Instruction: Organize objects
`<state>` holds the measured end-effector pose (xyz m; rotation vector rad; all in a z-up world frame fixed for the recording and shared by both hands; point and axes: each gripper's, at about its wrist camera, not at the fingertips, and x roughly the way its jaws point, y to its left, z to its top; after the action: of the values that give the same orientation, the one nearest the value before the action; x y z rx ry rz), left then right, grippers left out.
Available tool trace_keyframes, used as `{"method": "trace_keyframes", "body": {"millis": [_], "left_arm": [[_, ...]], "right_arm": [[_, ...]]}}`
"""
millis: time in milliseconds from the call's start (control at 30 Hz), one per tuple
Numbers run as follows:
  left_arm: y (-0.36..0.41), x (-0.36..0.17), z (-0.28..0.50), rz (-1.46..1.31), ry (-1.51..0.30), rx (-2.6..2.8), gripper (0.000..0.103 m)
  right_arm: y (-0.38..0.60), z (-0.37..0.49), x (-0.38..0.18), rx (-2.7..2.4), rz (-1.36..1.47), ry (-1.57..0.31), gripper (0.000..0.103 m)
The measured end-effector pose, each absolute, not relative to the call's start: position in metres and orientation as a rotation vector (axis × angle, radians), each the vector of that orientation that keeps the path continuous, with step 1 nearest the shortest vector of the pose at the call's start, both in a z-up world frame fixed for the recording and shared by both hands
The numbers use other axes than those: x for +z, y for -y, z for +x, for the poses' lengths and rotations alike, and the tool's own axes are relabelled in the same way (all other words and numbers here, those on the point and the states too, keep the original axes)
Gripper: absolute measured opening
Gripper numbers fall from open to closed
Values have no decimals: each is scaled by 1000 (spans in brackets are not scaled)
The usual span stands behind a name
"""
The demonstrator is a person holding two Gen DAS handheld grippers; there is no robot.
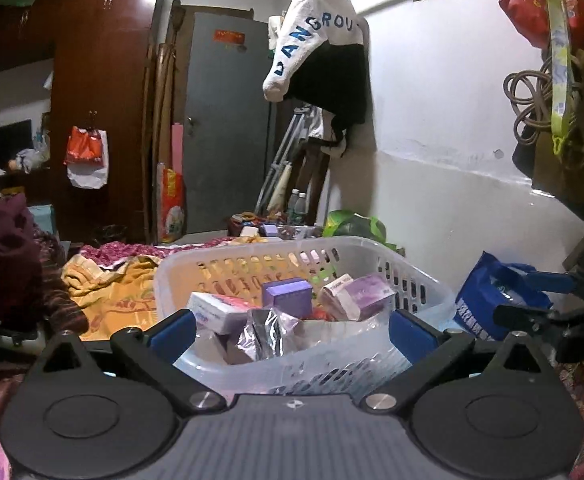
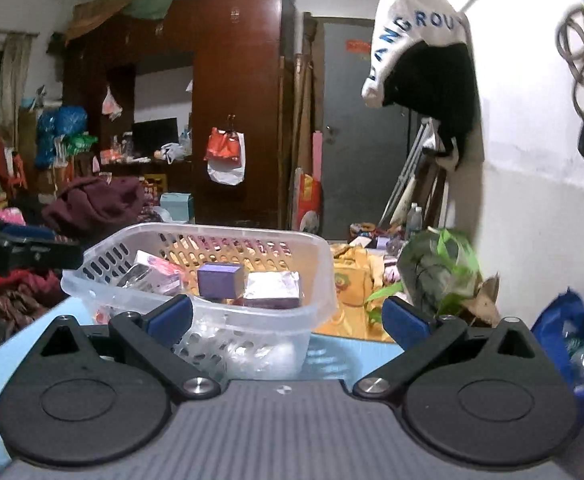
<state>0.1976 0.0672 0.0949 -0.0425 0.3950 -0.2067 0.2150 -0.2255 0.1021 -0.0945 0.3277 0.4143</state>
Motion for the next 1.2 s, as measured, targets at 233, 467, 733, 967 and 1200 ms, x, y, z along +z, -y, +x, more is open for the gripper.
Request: {"method": "trace_keyframes", "body": {"millis": [233,467,733,967,1200], "left_arm": [[-65,90,190,-18,-408,-187,103],[-63,84,188,-9,-424,-183,103],[-57,84,184,10,-426,-168,103],[-54,82,184,21,-434,-157,103],[-54,80,185,17,-442,-149,103]], "right_arm": [[237,212,92,414,-63,-339,103],[243,214,87,419,-30,-346,103],[245,213,85,423,-36,-351,103],[243,212,81,440,-45,-361,103],[242,212,81,447,-49,-363,103]]}}
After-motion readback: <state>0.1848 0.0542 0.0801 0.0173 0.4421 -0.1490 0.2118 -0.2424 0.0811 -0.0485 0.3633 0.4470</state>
